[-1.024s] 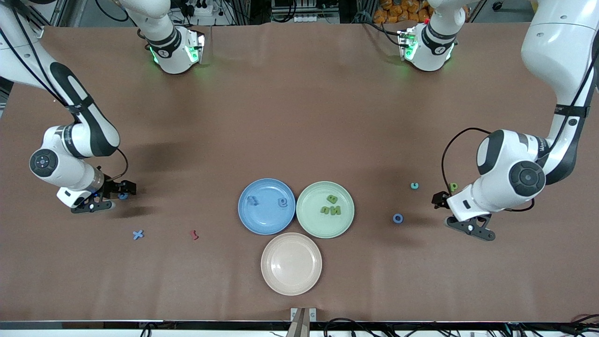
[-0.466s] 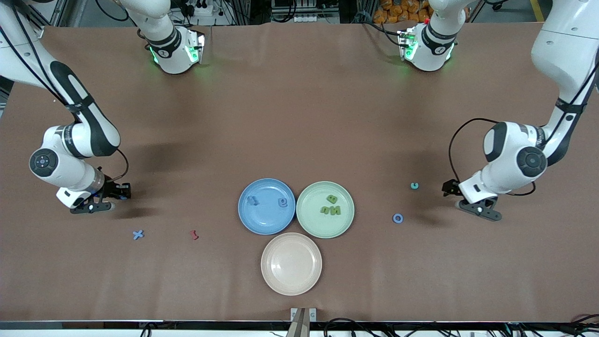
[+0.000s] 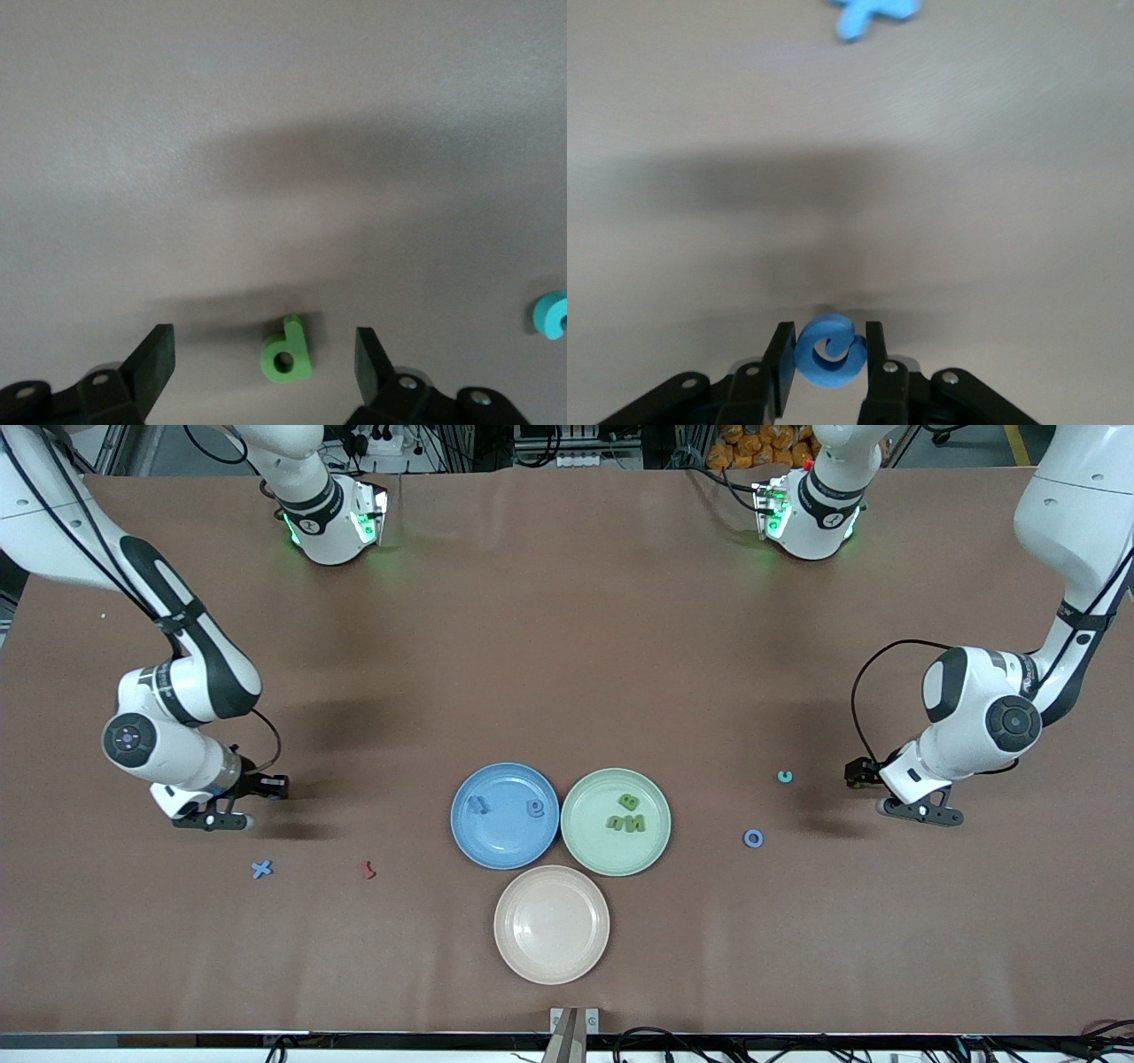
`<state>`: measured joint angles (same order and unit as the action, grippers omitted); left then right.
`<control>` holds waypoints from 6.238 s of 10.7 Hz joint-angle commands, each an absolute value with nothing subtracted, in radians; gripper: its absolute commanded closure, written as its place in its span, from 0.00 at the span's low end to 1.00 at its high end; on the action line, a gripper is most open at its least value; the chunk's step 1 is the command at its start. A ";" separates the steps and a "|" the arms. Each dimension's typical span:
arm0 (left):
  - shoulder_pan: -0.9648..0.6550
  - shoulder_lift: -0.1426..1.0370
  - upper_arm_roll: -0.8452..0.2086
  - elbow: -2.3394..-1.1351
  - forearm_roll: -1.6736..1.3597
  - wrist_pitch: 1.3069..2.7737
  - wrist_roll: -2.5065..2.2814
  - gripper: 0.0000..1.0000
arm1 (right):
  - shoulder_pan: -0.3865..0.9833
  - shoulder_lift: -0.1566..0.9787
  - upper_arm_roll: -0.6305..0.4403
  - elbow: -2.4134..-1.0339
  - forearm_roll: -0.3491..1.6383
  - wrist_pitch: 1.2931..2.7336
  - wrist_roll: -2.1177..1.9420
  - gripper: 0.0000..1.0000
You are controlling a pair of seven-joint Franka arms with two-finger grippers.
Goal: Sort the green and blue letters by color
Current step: 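Drop the e on the blue plate while the left gripper lifts the d, then carry the d toward the green plate while the right gripper reaches the blue x, then drop the d on the green plate while the right gripper grasps the x, then drop the x on the blue plate while the left gripper rises away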
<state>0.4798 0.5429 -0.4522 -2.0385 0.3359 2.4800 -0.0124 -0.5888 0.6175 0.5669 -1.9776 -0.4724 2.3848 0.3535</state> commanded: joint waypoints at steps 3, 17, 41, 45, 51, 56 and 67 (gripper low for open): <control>0.479 0.497 -0.459 -2.089 0.357 2.494 -0.115 0.21 | -0.366 0.649 0.716 -1.806 -0.198 2.273 0.869 1.00; 0.474 0.535 -0.457 -2.091 0.430 2.499 -0.170 0.80 | -0.179 0.730 0.542 -1.582 -0.100 2.091 0.834 0.00; -0.238 0.847 -0.431 -1.505 0.434 2.408 -0.739 0.99 | -0.302 0.943 0.322 -1.345 -0.344 2.253 -0.067 0.00; -0.238 0.851 -0.431 -1.505 0.436 2.416 -0.732 0.47 | -0.302 0.950 0.322 -1.351 -0.342 2.256 -0.080 0.77; -0.203 0.726 -0.416 -1.505 0.453 2.407 -0.680 0.00 | -0.296 0.942 0.330 -1.354 -0.321 2.246 -0.003 1.00; -0.108 0.473 -0.396 -1.511 0.445 2.187 -0.579 0.00 | -0.284 0.913 0.483 -1.347 -0.275 2.005 0.291 1.00; 0.180 0.088 -0.394 -1.506 0.163 1.705 -0.111 0.00 | 0.025 0.914 0.584 -1.351 -0.061 2.175 1.104 0.00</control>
